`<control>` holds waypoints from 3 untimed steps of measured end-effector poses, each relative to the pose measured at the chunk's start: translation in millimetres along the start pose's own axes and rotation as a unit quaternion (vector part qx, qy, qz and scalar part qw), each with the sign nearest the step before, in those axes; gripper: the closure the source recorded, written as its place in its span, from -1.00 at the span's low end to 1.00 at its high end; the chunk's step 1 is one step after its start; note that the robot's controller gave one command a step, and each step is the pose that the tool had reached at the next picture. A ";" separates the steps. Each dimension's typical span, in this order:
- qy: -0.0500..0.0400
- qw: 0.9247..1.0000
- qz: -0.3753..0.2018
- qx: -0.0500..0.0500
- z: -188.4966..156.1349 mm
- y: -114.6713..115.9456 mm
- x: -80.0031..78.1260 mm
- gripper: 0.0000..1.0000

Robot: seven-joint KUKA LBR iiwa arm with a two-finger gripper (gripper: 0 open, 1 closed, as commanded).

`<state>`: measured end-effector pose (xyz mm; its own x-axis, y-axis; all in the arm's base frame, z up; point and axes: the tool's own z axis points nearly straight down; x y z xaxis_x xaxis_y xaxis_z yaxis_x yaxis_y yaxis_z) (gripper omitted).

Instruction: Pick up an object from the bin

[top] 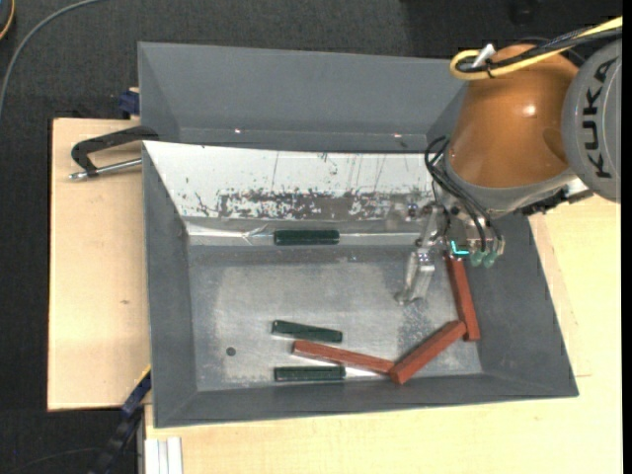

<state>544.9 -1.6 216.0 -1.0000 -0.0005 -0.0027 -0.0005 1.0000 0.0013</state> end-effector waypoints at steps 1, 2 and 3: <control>0.005 1.000 0.023 -0.001 56.9 81.9 30.8 -1.00; 0.004 1.000 -0.029 0.000 149.2 112.9 35.3 -1.00; 0.001 1.000 -0.028 0.000 145.1 111.9 33.4 1.00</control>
Offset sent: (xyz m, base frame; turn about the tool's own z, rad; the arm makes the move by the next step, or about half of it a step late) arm -0.0287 0.0751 -0.0544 0.0559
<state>511.8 110.4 70.9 -0.9984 -0.0558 -0.0010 -0.0558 0.9984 0.0018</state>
